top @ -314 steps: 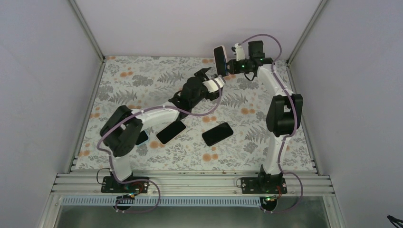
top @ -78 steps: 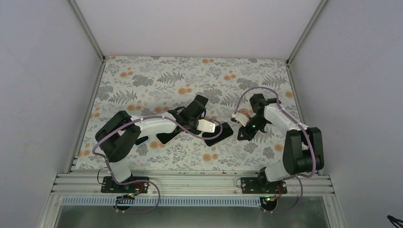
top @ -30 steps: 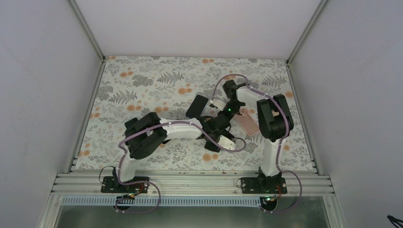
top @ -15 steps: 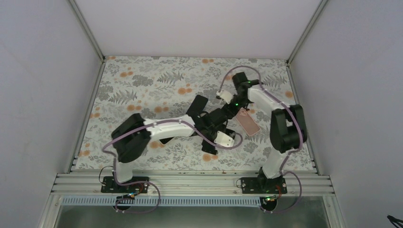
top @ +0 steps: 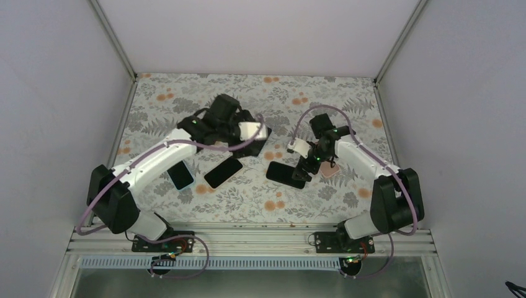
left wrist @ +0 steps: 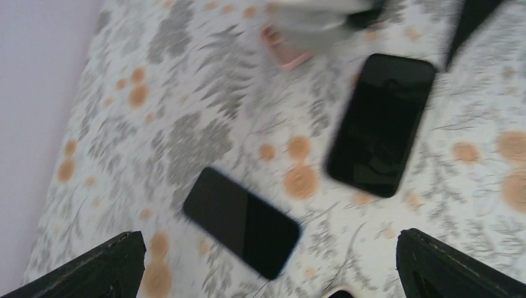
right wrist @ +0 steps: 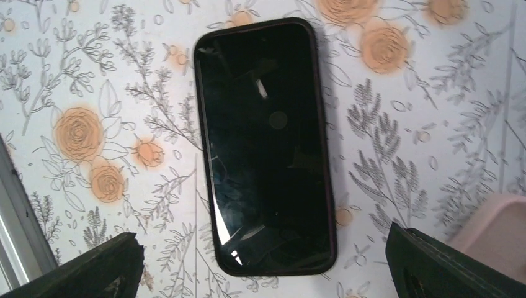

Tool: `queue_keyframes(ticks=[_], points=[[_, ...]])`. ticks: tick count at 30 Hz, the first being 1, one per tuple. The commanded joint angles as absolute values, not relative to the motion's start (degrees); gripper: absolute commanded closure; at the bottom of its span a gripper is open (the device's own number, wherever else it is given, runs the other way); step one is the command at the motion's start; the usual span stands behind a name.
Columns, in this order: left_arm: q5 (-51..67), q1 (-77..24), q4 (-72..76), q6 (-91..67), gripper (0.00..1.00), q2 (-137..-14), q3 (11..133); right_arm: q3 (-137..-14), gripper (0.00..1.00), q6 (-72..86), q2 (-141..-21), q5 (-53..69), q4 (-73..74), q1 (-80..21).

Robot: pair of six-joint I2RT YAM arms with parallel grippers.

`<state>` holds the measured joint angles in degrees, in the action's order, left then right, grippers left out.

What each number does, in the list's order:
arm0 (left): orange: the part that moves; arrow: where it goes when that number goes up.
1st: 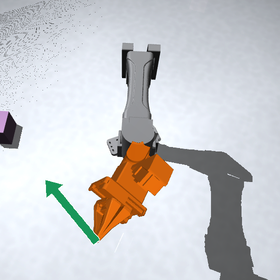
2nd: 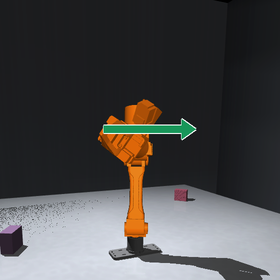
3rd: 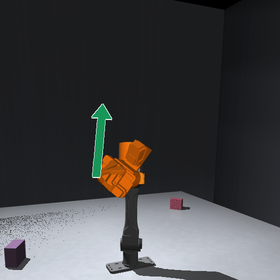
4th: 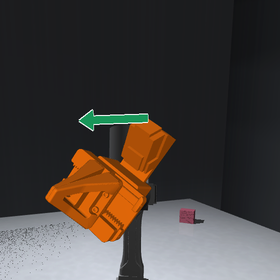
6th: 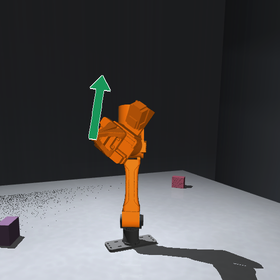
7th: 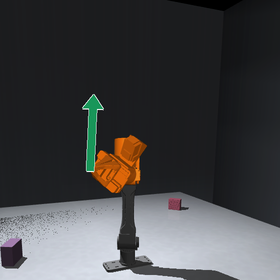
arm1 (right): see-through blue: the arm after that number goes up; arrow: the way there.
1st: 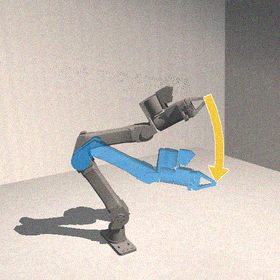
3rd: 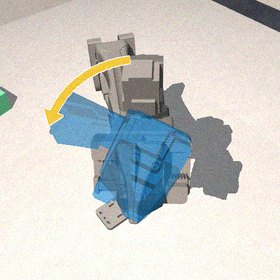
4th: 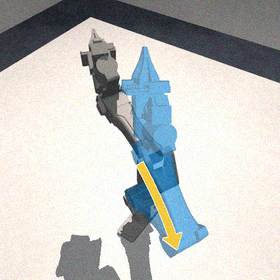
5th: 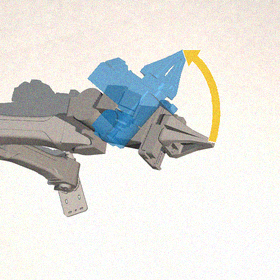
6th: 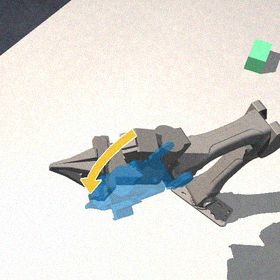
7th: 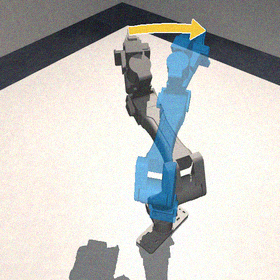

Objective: Take the phone out of the phone case

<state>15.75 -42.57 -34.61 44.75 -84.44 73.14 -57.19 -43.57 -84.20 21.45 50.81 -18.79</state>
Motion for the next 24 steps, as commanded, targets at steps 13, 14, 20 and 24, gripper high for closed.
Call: queue_keyframes(ticks=[13, 14, 20, 24], points=[[18.0, -28.8, -24.3, 36.0, 0.00, -87.1, 70.3, -54.5, 0.00, -39.9, -88.6, 11.2, 41.6, -30.8], [18.3, -28.4, -24.2, 35.9, 0.00, -87.3, 70.1, -54.7, 0.00, -39.7, -89.1, 10.3, 41.4, -31.4], [18.7, -27.4, -22.3, 35.3, 0.00, -87.3, 68.1, -55.1, 0.00, -39.3, -92.2, 7.1, 39.4, -32.9], [18.6, -27.3, -20.9, 35.1, 0.00, -85.9, 67.2, -55.6, 0.00, -39.2, -93.4, 6.6, 38.9, -32.9]])
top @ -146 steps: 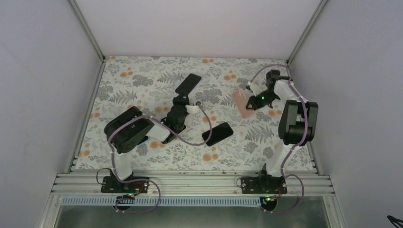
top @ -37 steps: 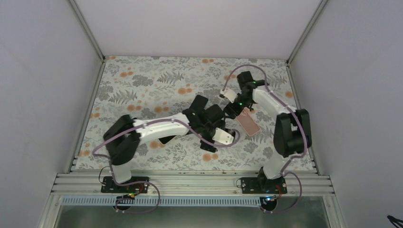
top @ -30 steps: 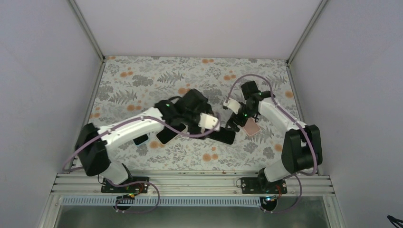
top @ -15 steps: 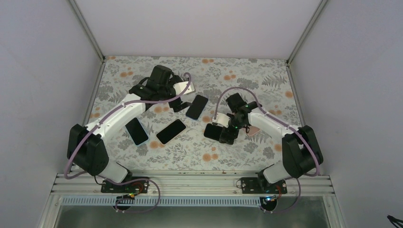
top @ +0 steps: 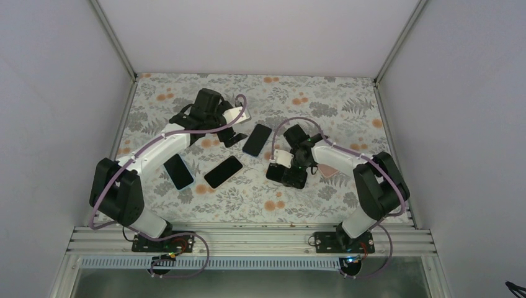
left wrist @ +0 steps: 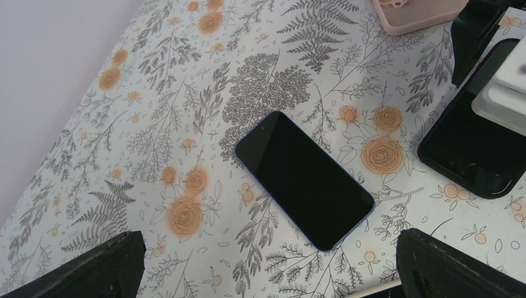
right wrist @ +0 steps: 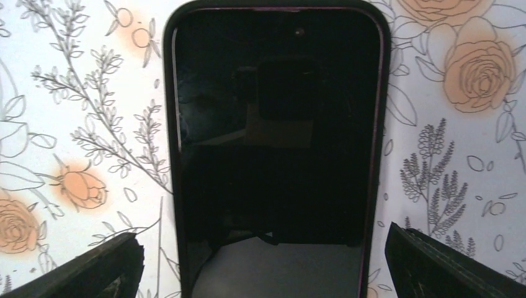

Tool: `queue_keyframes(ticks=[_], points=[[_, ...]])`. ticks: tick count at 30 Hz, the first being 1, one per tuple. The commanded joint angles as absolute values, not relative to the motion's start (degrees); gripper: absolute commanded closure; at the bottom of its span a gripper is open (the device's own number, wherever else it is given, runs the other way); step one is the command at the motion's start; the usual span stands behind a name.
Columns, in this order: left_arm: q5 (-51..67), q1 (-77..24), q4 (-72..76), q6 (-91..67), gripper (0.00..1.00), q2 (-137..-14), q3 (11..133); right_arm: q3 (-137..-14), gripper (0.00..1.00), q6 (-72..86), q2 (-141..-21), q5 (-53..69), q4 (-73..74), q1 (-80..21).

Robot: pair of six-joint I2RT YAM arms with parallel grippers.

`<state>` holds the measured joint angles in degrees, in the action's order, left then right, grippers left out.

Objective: Take the phone out of the phone case

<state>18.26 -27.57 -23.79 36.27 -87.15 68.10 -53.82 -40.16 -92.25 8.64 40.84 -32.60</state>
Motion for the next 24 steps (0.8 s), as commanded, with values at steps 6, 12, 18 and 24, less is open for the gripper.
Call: queue_keyframes(ticks=[6, 12, 18, 24], points=[[19.2, -27.1, -22.2, 35.5, 0.00, -87.0, 68.1, -55.8, 0.00, -39.7, -94.8, 6.3, 38.7, -32.9], [20.2, -27.0, -23.1, 35.7, 0.00, -88.3, 68.7, -54.9, 0.00, -39.8, -96.9, 7.1, 38.4, -32.9], [22.5, -27.0, -25.3, 35.1, 0.00, -91.2, 71.5, -54.5, 0.00, -40.2, -97.9, 6.9, 38.2, -32.9], [32.9, -25.5, -32.8, 33.4, 0.00, -96.9, 79.2, -54.2, 0.20, -39.8, -97.6, 5.8, 37.4, -32.9]])
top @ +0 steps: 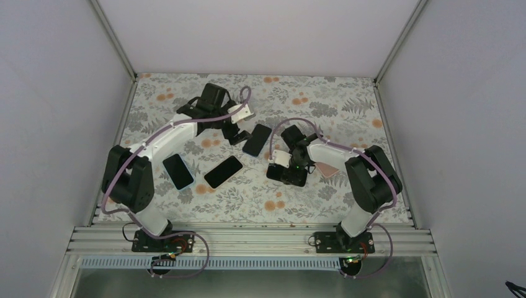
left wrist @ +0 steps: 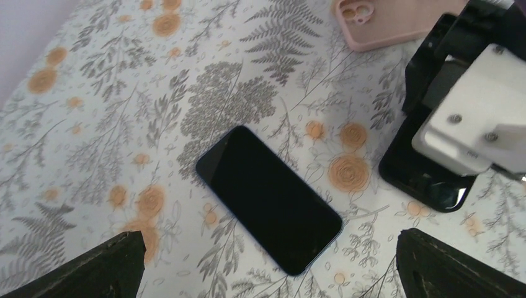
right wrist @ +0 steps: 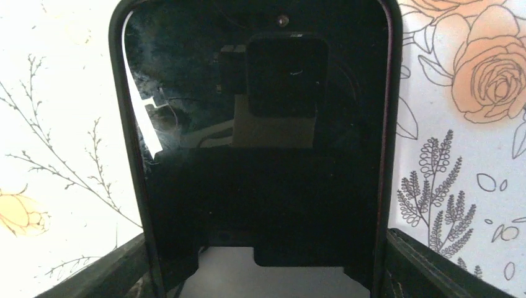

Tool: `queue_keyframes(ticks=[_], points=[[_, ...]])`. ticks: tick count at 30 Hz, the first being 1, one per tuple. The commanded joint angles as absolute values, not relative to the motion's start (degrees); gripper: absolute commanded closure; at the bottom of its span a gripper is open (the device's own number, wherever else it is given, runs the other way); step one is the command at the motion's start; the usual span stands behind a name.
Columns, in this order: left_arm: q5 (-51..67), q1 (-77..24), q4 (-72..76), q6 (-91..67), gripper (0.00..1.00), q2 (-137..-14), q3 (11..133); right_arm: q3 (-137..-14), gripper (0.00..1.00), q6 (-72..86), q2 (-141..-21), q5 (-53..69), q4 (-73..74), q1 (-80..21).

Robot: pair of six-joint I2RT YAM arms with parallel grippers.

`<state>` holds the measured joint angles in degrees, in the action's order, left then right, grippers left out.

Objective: Take the phone out of the phone case

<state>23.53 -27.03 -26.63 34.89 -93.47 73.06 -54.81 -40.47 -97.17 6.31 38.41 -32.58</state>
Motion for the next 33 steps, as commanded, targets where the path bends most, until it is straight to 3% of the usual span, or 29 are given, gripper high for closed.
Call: queue_keyframes(ticks=[1, 4, 13, 21, 31, 33], points=[[35.2, -24.9, -34.5, 33.3, 0.00, -98.0, 80.8, -54.0, 0.25, -39.7, -96.9, 5.8, 37.1, -32.9], [43.4, -23.9, -41.5, 33.3, 0.00, -102.0, 85.0, -53.7, 0.31, -39.4, -93.8, 6.0, 36.2, -33.0], [56.7, -23.7, -51.6, 31.2, 0.00, -112.7, 90.1, -57.0, 0.28, -38.1, -85.3, 5.0, 35.5, -33.2], [64.0, -23.8, -54.2, 25.0, 0.00, -120.6, 97.0, -61.4, 0.28, -37.7, -86.4, 3.8, 35.1, -33.6], [59.6, -25.3, -50.0, 19.3, 0.00, -122.9, 97.5, -64.7, 0.29, -37.5, -87.7, 2.4, 33.4, -34.1], [60.2, -25.3, -50.8, 19.0, 0.04, -124.9, 99.9, -65.7, 0.29, -37.5, -88.3, 2.0, 33.0, -34.5]])
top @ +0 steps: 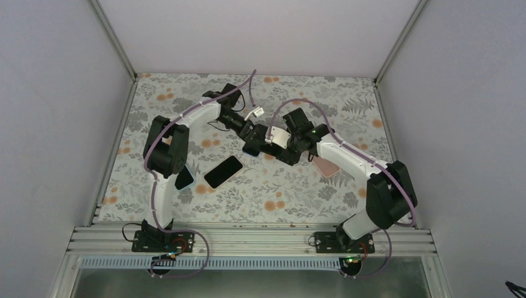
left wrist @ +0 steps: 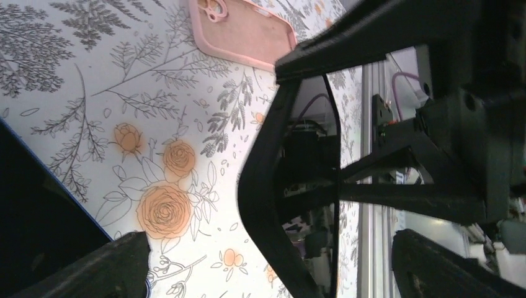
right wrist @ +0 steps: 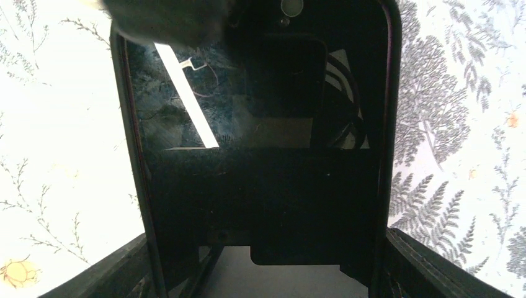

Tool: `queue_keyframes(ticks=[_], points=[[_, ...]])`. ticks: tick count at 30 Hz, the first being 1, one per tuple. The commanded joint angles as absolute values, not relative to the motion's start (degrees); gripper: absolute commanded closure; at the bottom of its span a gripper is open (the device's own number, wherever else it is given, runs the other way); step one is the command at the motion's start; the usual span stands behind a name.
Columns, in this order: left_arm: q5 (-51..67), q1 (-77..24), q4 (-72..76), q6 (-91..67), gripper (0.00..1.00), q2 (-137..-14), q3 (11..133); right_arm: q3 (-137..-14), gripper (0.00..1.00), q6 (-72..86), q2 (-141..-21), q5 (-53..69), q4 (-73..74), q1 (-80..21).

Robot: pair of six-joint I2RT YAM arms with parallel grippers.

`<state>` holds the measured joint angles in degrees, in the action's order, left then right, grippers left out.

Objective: Take the phone out of the phone case

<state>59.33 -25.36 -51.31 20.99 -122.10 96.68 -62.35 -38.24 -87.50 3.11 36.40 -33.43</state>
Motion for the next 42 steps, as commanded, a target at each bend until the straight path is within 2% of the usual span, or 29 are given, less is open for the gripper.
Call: queue_keyframes(ticks=[1, 3, 10, 18, 21, 22, 25, 26, 28, 29, 34, 40, 42], points=[[60.5, -25.3, -51.4, 19.2, 0.09, -125.7, 101.0, -66.0, 0.29, -37.5, -88.4, 1.8, 32.9, -34.7], [61.6, -25.3, -53.0, 20.1, 0.18, -127.4, 103.1, -66.4, 0.29, -37.7, -88.7, 1.3, 32.5, -34.8], [64.3, -25.8, -55.7, 22.0, 0.40, -129.1, 105.0, -67.6, 0.31, -38.3, -89.6, -1.6, 30.9, -35.6], [70.0, -26.0, -61.2, 27.5, 0.72, -129.9, 108.1, -67.6, 0.30, -38.3, -89.6, -3.8, 28.9, -35.9], [69.7, -26.6, -67.4, 32.2, 0.93, -132.0, 111.9, -67.6, 0.29, -38.4, -89.3, -4.1, 28.5, -35.9], [70.2, -26.6, -69.7, 33.8, 0.97, -133.1, 113.6, -67.6, 0.29, -38.5, -89.2, -4.2, 28.4, -35.9], [72.2, -26.8, -76.3, 38.4, 0.98, -135.8, 118.3, -68.1, 0.28, -38.6, -89.1, -4.6, 28.7, -35.9], [72.3, -26.8, -77.3, 39.5, 0.98, -136.3, 119.7, -68.2, 0.24, -38.6, -88.9, -4.7, 28.8, -36.0], [71.6, -26.9, -77.7, 40.2, 0.98, -135.7, 120.7, -68.3, 0.02, -38.3, -88.1, -4.1, 29.8, -35.9], [70.8, -26.8, -77.7, 40.9, 0.98, -135.0, 121.0, -68.4, 0.00, -38.2, -87.4, -3.7, 30.5, -35.9], [62.3, -27.1, -75.0, 43.4, 0.98, -128.7, 119.7, -68.2, 0.00, -41.0, -81.0, 6.7, 36.4, -31.5], [45.2, -29.3, -60.7, 42.4, 0.98, -113.5, 109.0, -67.8, 0.00, -49.2, -77.3, 23.8, 46.4, -22.4], [42.8, -30.0, -56.7, 43.3, 0.98, -108.9, 104.9, -68.2, 0.00, -51.6, -77.7, 28.5, 49.4, -19.2]])
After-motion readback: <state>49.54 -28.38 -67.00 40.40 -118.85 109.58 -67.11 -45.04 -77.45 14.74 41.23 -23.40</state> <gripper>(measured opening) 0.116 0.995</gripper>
